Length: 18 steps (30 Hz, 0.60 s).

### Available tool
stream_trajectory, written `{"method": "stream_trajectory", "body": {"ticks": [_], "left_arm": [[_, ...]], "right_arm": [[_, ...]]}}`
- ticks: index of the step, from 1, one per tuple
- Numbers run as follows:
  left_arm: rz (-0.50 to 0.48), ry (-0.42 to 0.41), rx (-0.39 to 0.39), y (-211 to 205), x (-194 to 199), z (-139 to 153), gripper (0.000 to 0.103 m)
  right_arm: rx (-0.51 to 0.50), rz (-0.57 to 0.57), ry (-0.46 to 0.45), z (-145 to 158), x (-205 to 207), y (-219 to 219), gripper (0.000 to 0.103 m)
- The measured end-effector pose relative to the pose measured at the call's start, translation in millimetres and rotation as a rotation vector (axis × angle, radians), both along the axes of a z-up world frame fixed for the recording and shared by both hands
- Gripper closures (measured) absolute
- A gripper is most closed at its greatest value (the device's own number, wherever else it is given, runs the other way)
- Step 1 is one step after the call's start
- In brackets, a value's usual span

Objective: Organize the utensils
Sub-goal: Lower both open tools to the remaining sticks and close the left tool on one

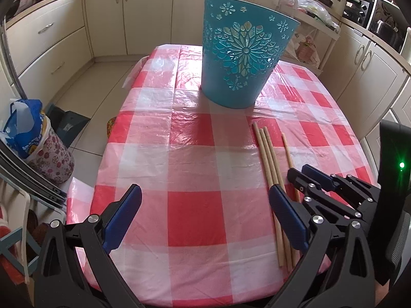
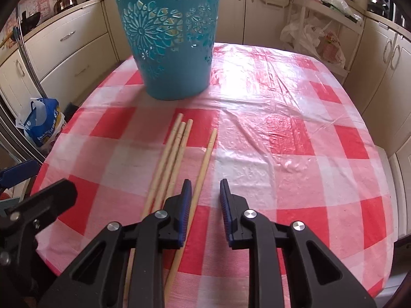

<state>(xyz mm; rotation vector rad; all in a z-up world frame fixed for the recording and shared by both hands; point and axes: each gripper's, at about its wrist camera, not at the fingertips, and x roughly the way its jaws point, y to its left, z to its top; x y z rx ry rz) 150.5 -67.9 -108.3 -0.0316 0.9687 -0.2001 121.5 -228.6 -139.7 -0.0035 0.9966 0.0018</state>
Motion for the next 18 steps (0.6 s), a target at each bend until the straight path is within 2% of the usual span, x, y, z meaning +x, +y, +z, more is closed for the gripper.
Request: {"method": "stream_trajectory", "body": {"ticks": [3,5,10,18], "left_arm": [[-0.026,0.000,0.015,-12,9,-5,0.008],[-0.049,0.005,0.026,-23,17,-10,0.008],[-0.075,0.032,0.065,-40,40,-26,0.029],[-0.088,0.032,0.083,-51,57,-33,0.030]], "right_arm": [[0.018,-0.021,0.010,1,-2,-12,0.091],[0.033,-0.032,0.010,1,-5,-18,0.091],[0.066,-0.042,0.008,2,-7,-24,0.091],[0.084,-0.041,0.002,2,-9,-26,0.090]]}}
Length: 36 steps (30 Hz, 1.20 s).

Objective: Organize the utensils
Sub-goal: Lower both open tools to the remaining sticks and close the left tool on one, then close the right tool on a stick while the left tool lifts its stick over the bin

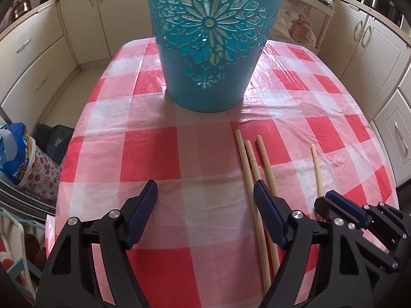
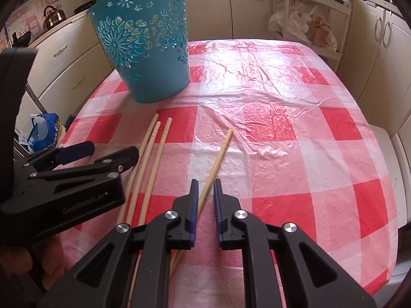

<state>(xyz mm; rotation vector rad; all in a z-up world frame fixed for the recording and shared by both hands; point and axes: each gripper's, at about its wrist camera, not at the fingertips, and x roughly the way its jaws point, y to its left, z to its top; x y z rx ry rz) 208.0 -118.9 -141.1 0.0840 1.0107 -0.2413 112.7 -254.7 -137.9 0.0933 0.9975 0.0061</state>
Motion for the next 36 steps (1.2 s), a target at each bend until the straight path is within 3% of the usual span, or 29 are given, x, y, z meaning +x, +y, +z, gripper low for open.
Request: {"method": "stream_trajectory", "body": {"ticks": [3,5,7,10,15,17,18,24,27,33,36], "left_arm": [[-0.010,-0.021,0.053,-10,4,-2,0.034],[-0.031,-0.042,0.057,-12,5,-2,0.045],[-0.041,-0.043,0.054,-10,7,0,0.064],[-0.067,-0.029,0.049,-7,12,2,0.068],[-0.088,-0.017,0.084,-12,19,1,0.062],[-0.121,-0.026,0.085,-15,19,2,0.080],[-0.133,-0.028,0.084,-17,18,1,0.096],[-0.186,-0.082,0.057,-11,-2,18,0.098],[-0.207,-0.140,-0.027,3,-12,44,0.098],[-0.193,-0.327,-0.297,46,-4,139,0.098],[-0.169,-0.408,-0.354,50,14,173,0.098]], "right_arm": [[-0.012,0.009,-0.003,-1,0,1,0.090],[-0.027,0.014,-0.005,-1,0,3,0.090],[-0.029,0.016,-0.007,-1,0,4,0.090],[-0.034,0.019,-0.008,-1,0,5,0.090],[-0.068,0.030,-0.012,-2,2,9,0.090],[-0.068,0.033,-0.014,-2,2,9,0.091],[-0.053,0.030,-0.014,-2,2,8,0.093],[0.165,-0.040,-0.010,-3,2,-20,0.097],[0.232,-0.063,-0.021,-2,1,-28,0.097],[0.319,-0.073,-0.048,2,2,-31,0.097],[0.335,-0.079,-0.052,3,4,-31,0.097]]}}
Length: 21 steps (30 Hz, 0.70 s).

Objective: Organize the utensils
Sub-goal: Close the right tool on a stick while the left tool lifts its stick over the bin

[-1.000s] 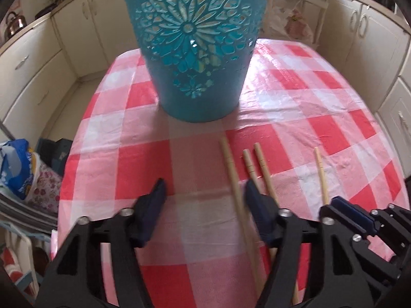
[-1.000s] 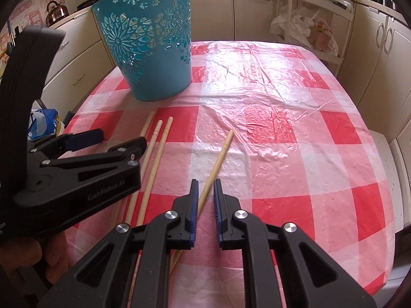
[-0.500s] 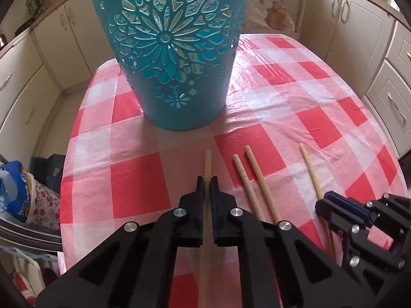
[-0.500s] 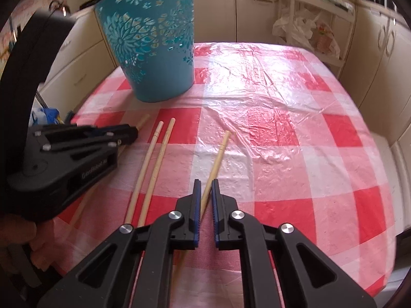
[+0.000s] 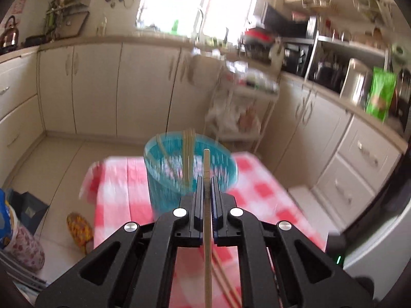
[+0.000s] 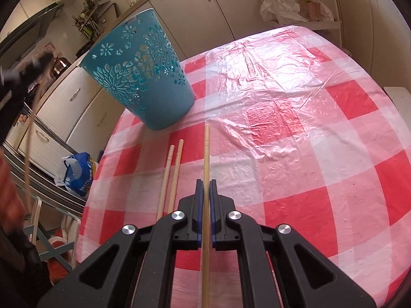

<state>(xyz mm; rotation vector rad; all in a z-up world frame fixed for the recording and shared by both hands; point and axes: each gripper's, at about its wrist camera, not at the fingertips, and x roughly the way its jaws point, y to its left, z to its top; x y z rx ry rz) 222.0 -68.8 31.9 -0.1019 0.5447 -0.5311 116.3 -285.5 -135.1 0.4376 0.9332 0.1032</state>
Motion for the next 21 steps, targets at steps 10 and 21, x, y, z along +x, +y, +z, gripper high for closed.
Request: {"method": "stream_trajectory", "body": {"ticks": [10,21], "left_arm": [[0.116,-0.148,-0.170,-11,78,49,0.098],[0.278,-0.197,-0.184,-26,141,29,0.098]], "right_arm": [[0.039,-0.009,0.008,-6,2,-4,0.097],[0.029,-0.017,0.027,-14,4,-6,0.097]]}}
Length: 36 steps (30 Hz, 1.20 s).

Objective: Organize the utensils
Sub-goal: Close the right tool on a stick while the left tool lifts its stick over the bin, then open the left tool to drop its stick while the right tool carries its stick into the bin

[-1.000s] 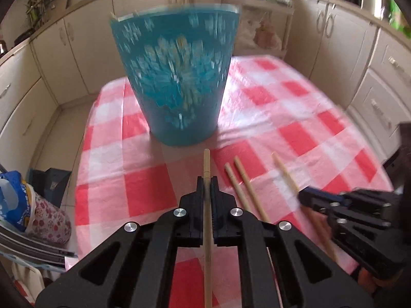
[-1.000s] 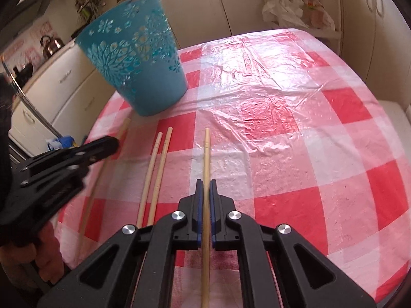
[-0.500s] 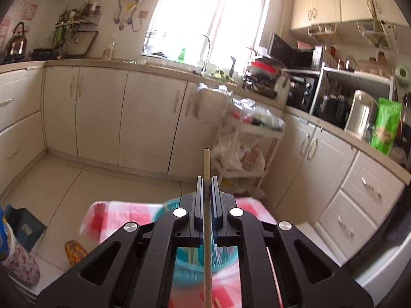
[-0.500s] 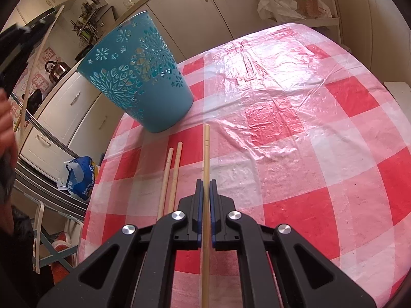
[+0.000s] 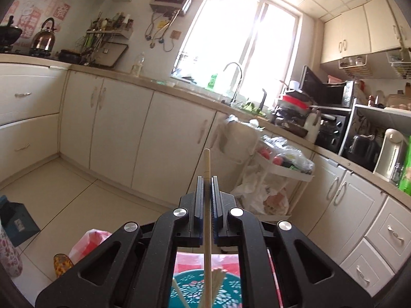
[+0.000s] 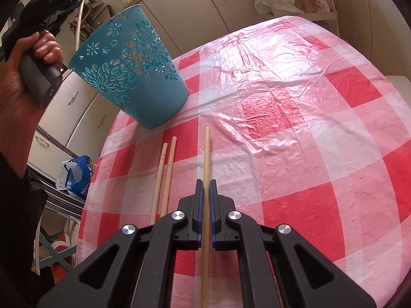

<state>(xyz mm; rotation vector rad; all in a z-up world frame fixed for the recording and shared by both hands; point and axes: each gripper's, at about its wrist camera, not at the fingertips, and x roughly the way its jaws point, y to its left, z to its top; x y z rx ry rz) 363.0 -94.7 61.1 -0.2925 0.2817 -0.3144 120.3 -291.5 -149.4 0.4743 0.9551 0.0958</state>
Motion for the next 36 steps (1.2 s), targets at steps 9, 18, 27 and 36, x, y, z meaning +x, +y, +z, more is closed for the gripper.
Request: {"method": "stream_trajectory", "body": {"ticks": [9,18,27,36], "left_arm": [[-0.030,0.071,0.152,-10,-21,-39,0.098],[0.018,0.079,0.171,30,-107,-65,0.044],[0.027,0.325,0.120,73,-147,-165,0.040],[-0.033,0.386,0.018,85,-138,-187,0.040]], "right_arm": [[-0.002,-0.007,-0.013,3,-2,0,0.097],[0.082,-0.054,-0.136,23,-13,-15,0.097],[0.093,-0.041,-0.398,101,-6,-4,0.097],[0.027,-0.019,-0.611,194,86,30,0.097]]}}
